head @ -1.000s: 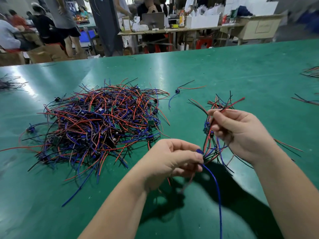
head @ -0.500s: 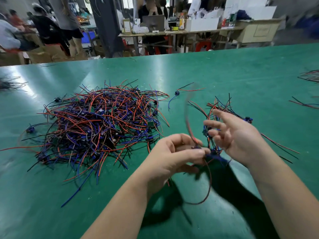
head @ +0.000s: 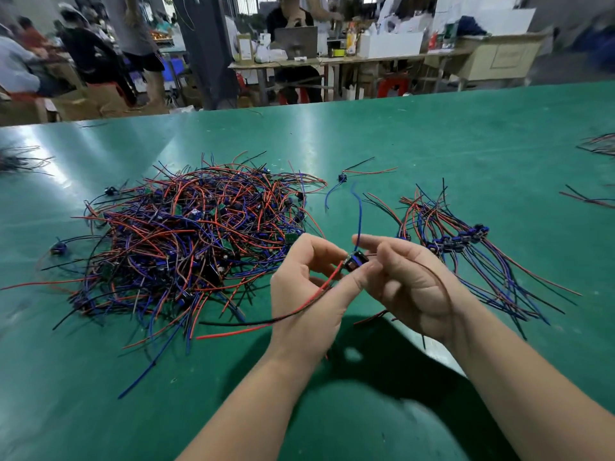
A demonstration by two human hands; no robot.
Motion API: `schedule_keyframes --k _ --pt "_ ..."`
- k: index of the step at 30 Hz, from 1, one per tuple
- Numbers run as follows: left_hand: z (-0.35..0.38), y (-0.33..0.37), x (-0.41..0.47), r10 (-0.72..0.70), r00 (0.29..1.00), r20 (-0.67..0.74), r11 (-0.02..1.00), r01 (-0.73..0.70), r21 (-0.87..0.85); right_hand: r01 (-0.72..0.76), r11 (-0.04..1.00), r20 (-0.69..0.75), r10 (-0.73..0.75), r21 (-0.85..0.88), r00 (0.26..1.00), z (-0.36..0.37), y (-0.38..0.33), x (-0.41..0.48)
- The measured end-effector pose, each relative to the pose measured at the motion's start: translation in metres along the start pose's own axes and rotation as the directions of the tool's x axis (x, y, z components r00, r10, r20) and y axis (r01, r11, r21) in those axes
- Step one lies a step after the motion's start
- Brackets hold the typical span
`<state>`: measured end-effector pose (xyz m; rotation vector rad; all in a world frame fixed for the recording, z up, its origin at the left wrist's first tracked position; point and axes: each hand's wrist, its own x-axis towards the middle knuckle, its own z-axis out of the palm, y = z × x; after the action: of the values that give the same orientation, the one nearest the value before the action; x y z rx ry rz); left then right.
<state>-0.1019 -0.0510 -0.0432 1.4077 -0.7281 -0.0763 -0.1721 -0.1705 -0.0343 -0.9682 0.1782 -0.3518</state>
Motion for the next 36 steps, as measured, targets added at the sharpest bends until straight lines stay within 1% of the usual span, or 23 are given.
schedule_keyframes --k 2,5,7,9,10,11,13,14,17,18,20,22,24,26,27,28,30,32,34,36 --pt "0.002 0.001 -0.003 0.05 0.999 0.012 0.992 -0.051 0.114 0.003 1.0 -0.015 -0.002 0.022 1.0 -0.001 -0.004 0.0" --pt "0.005 0.001 -0.005 0.168 0.978 0.127 0.962 -0.191 0.194 -0.007 0.997 -0.036 0.005 -0.077 0.999 -0.002 -0.01 -0.003" --pt "0.004 -0.001 -0.006 0.219 0.946 0.238 0.939 -0.271 0.212 -0.019 0.989 -0.05 0.012 -0.145 0.999 -0.003 -0.013 -0.004" --pt "0.003 -0.001 -0.008 0.213 0.926 0.311 0.946 -0.275 0.173 -0.01 0.983 -0.078 -0.004 -0.183 0.997 -0.005 -0.015 -0.004" --pt "0.002 0.0 -0.008 0.181 0.929 0.323 0.962 -0.236 0.138 0.003 0.98 -0.097 -0.023 -0.197 0.995 -0.006 -0.016 -0.004" --pt "0.003 0.001 -0.009 0.126 0.938 0.322 0.981 -0.165 0.097 0.018 0.978 -0.112 -0.042 -0.207 0.993 -0.008 -0.018 -0.003" --pt "0.006 0.001 -0.009 -0.025 0.949 0.313 0.999 0.035 -0.024 0.035 0.972 -0.114 -0.063 -0.233 0.991 -0.011 -0.018 -0.002" --pt "0.007 0.001 -0.008 -0.103 0.95 0.296 0.989 0.128 -0.068 0.031 0.966 -0.101 -0.059 -0.258 0.993 -0.012 -0.018 -0.002" --pt "0.009 -0.005 -0.005 -0.283 0.933 0.221 0.944 0.311 -0.107 -0.005 0.925 -0.089 -0.032 -0.381 0.996 -0.01 -0.013 -0.002" --pt "0.01 -0.005 -0.004 -0.346 0.911 0.225 0.915 0.38 -0.133 -0.007 0.91 -0.108 -0.042 -0.415 0.993 -0.01 -0.012 -0.002" --pt "0.009 -0.004 -0.001 -0.449 0.842 0.299 0.839 0.512 -0.182 0.01 0.899 -0.16 -0.089 -0.439 0.983 -0.011 -0.012 0.0" --pt "0.004 -0.001 0.003 -0.493 0.761 0.422 0.777 0.603 -0.179 0.053 0.923 -0.205 -0.14 -0.381 0.969 -0.014 -0.015 0.002" --pt "-0.003 0.001 0.005 -0.5 0.659 0.562 0.748 0.656 -0.102 0.104 0.945 -0.262 -0.19 -0.311 0.946 -0.017 -0.021 0.003" --pt "-0.007 0.004 0.001 -0.502 0.528 0.685 0.742 0.669 0.028 0.135 0.961 -0.354 -0.217 -0.241 0.91 -0.021 -0.03 0.003" --pt "-0.007 0.004 -0.002 -0.501 0.473 0.725 0.739 0.669 0.075 0.137 0.969 -0.407 -0.213 -0.207 0.888 -0.024 -0.036 0.003" --pt "-0.007 0.004 -0.005 -0.502 0.44 0.745 0.734 0.672 0.097 0.121 0.975 -0.458 -0.196 -0.189 0.867 -0.028 -0.04 0.003" --pt "-0.005 0.004 -0.007 -0.501 0.429 0.752 0.723 0.685 0.091 0.076 0.982 -0.516 -0.155 -0.171 0.842 -0.033 -0.043 0.002" --pt "-0.005 0.003 -0.005 -0.503 0.447 0.74 0.723 0.687 0.076 0.105 0.986 -0.525 -0.158 -0.129 0.836 -0.035 -0.041 0.004" --pt "-0.005 0.003 -0.003 -0.524 0.487 0.699 0.717 0.695 0.053 0.183 0.981 -0.537 -0.187 -0.062 0.822 -0.037 -0.038 0.006" --pt "-0.004 0.002 -0.002 -0.548 0.565 0.616 0.715 0.699 -0.004 0.232 0.971 -0.579 -0.218 -0.05 0.785 -0.038 -0.04 0.006"
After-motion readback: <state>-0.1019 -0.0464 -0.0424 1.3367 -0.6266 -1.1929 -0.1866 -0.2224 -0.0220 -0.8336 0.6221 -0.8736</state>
